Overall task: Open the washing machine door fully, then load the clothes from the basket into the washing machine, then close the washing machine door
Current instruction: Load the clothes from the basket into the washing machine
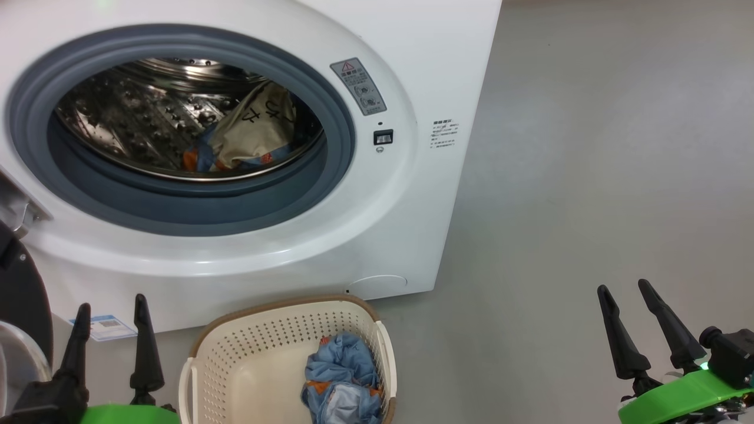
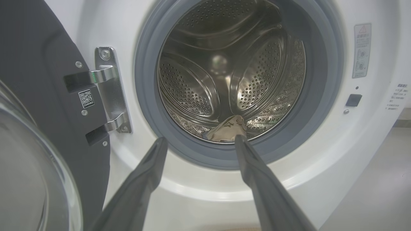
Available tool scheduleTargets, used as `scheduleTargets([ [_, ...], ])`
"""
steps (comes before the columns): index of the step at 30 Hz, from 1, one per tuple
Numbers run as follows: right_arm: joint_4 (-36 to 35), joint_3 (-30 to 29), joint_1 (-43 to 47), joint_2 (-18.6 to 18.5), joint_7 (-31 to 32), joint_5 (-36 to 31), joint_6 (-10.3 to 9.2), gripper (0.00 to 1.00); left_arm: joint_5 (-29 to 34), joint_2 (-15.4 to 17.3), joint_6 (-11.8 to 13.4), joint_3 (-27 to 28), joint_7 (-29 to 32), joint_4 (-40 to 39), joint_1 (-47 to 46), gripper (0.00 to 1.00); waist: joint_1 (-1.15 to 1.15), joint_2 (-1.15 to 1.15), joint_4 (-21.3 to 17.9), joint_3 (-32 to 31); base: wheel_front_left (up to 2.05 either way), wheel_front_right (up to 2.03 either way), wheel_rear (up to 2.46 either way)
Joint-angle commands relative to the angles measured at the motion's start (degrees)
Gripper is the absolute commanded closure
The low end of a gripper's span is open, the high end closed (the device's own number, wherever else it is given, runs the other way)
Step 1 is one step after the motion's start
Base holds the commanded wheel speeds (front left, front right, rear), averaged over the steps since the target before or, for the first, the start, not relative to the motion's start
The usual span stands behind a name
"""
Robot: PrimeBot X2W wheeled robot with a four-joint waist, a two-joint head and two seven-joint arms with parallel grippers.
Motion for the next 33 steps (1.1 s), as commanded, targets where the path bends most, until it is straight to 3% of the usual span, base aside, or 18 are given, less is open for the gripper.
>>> scheduleTargets([
  [1, -1.5, 0.8, 0.2, -1.2, -0.5, -0.8, 0.26, 0.00, -0.6, 0.7, 0.5, 1.5, -0.3, -2.1, 0.2, 0.00, 0.00, 0.00, 0.0, 0.1, 0.00, 0.00, 0.00],
  [18, -2.0, 1.2, -1.0, -1.1, -0.5, -0.8, 0.26, 0.00, -1.7, 0.7, 1.0, -0.5, -0.3, -0.1, -0.1, 0.00, 0.00, 0.00, -0.7, 2.4, 0.00, 0.00, 0.00],
  [33, -2.5, 1.7, -4.5, -0.2, -0.5, -0.8, 0.26, 0.00, -2.2, 0.7, 0.7, -5.3, -0.3, 11.9, -4.4, 0.00, 0.00, 0.00, -2.5, 8.2, 0.00, 0.00, 0.00],
])
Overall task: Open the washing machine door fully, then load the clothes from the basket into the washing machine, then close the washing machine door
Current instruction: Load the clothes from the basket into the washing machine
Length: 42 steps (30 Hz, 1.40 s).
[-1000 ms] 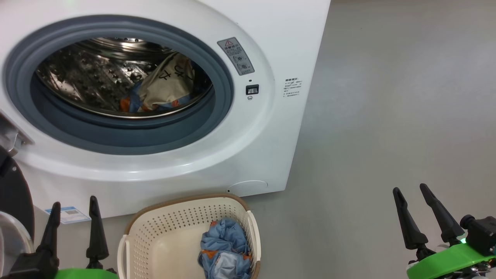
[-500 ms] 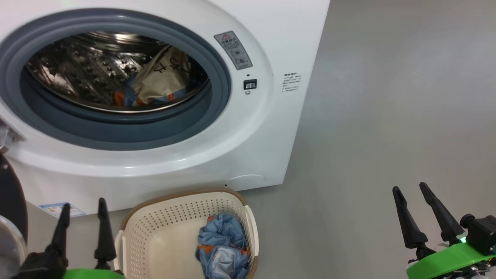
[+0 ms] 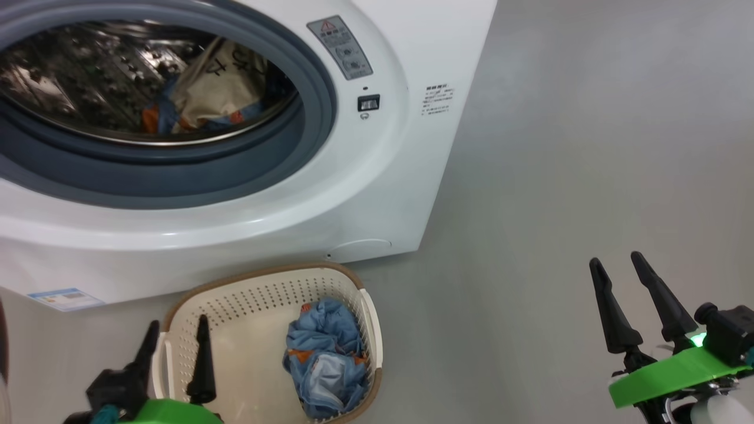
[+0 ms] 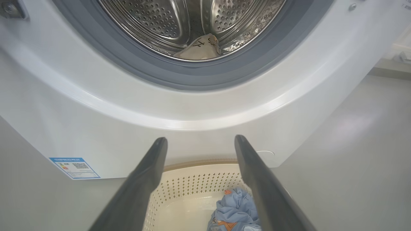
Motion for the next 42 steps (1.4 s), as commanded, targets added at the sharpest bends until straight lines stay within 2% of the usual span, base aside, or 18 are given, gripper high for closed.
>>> scheduleTargets([
  [1, -1.4, 1.3, -1.4, -0.9, -0.5, -0.8, 0.26, 0.00, -0.2, 0.6, -0.1, 1.1, -0.4, 0.1, -1.7, 0.00, 0.00, 0.00, -0.7, 1.3, 0.00, 0.00, 0.00],
  [18, -1.9, 2.1, -7.0, 1.9, -0.5, -0.4, 0.26, 0.00, 1.9, 0.7, -1.1, -4.1, -0.4, 20.4, -13.5, 0.00, 0.00, 0.00, -4.9, 10.8, 0.00, 0.00, 0.00],
  [27, -2.0, 2.9, -9.6, 3.5, -0.5, -0.3, 0.26, 0.00, 3.0, 2.1, -1.4, -5.5, -0.4, 31.8, -19.9, 0.00, 0.00, 0.00, -7.5, 14.9, 0.00, 0.00, 0.00],
  [42, -2.6, 4.0, -12.7, 5.5, -0.5, -0.1, 0.26, 0.00, 3.9, 4.5, -1.5, -7.6, -0.4, 43.8, -28.9, 0.00, 0.00, 0.00, -10.9, 21.1, 0.00, 0.00, 0.00],
])
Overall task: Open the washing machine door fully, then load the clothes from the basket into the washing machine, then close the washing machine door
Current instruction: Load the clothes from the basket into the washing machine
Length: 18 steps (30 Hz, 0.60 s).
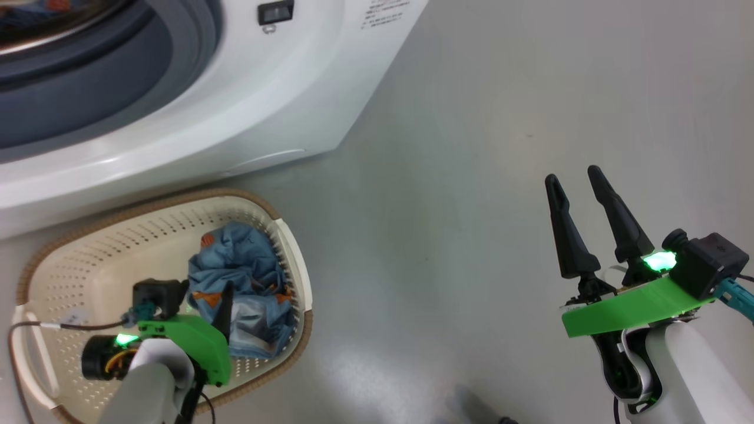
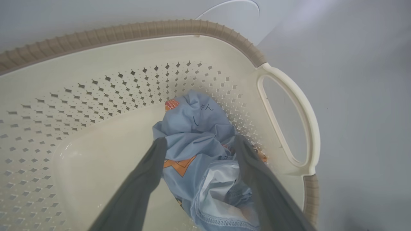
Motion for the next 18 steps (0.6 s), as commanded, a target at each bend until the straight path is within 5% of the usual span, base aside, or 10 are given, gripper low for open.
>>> scheduleTargets([
  [1, -1.4, 1.1, -0.4, -0.4, -0.5, -0.1, 0.26, 0.00, 0.6, 1.9, -0.1, 0.8, -0.4, 0.6, -0.4, 0.00, 0.00, 0.00, -1.3, 2.0, 0.00, 0.00, 0.00],
  [18, -2.5, 2.9, -3.6, 0.6, -0.5, 0.1, 0.26, 0.00, 0.2, 5.8, 0.9, -0.7, 3.5, 4.3, -6.6, 0.00, 0.00, 0.00, -3.8, 7.6, 0.00, 0.00, 0.00],
])
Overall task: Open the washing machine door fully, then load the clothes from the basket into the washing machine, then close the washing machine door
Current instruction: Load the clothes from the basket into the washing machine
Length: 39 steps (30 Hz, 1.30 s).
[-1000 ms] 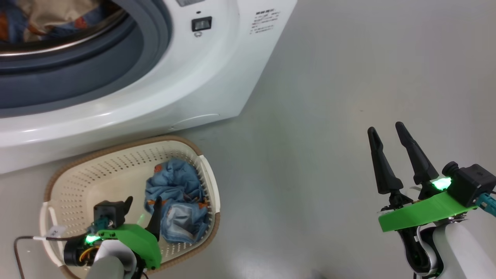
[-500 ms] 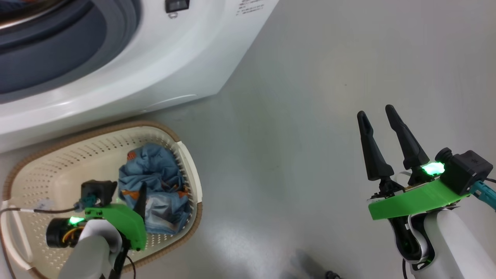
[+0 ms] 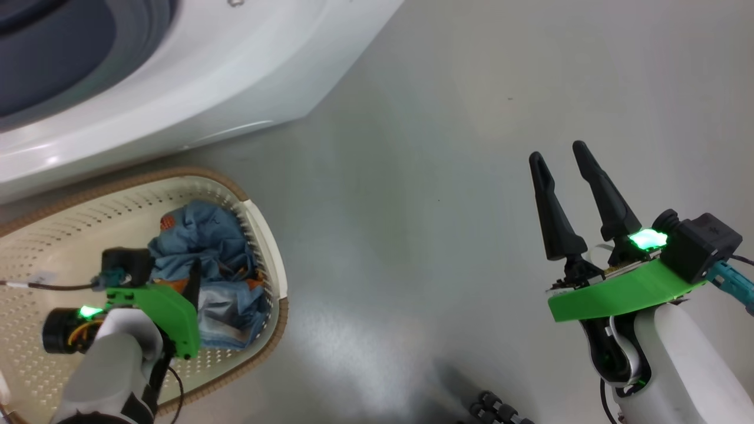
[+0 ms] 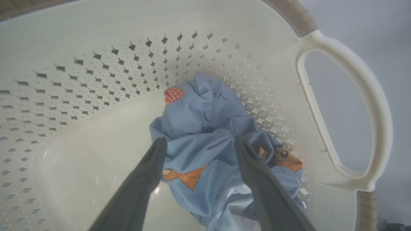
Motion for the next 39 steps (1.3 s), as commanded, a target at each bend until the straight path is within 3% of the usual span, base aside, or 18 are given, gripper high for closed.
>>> scheduleTargets([
  [1, -1.5, 1.1, -0.2, -0.3, -0.5, 0.0, 0.26, 0.00, -0.2, 1.8, 0.4, 0.8, 0.2, -0.2, 0.0, 0.00, 0.00, 0.00, -0.6, 0.9, 0.00, 0.00, 0.00],
  [17, -2.3, 1.9, -1.8, 0.8, -0.5, -0.1, 0.26, 0.00, -1.5, 3.9, 1.7, 0.3, 5.0, 0.1, -2.7, 0.00, 0.00, 0.00, -2.2, 4.2, 0.00, 0.00, 0.00],
  [35, -2.9, 2.3, -2.6, 1.1, -0.5, -0.1, 0.26, 0.00, -2.0, 4.6, 1.0, -1.9, 10.1, 0.1, -3.9, 0.00, 0.00, 0.00, -2.9, 5.8, 0.00, 0.00, 0.00],
  [36, -2.9, 2.3, -2.6, 1.1, -0.5, -0.2, 0.26, 0.00, -2.0, 4.6, 0.9, -2.1, 10.1, 0.1, -3.9, 0.05, 0.00, 0.00, -2.8, 5.8, 0.00, 0.00, 0.00],
  [37, -2.9, 2.3, -2.6, 1.1, -0.5, -0.2, 0.26, 0.00, -2.0, 4.6, 0.8, -2.3, 10.3, 0.1, -3.9, 0.39, 0.00, 0.00, -2.8, 5.8, 0.00, 0.00, 0.00],
  [39, -2.8, 2.3, -2.7, 1.1, -0.5, -0.2, 0.26, 0.00, -2.1, 4.5, 0.7, -2.6, 10.8, 0.1, -3.8, 0.87, 0.00, 0.00, -2.7, 5.8, 0.00, 0.00, 0.00],
])
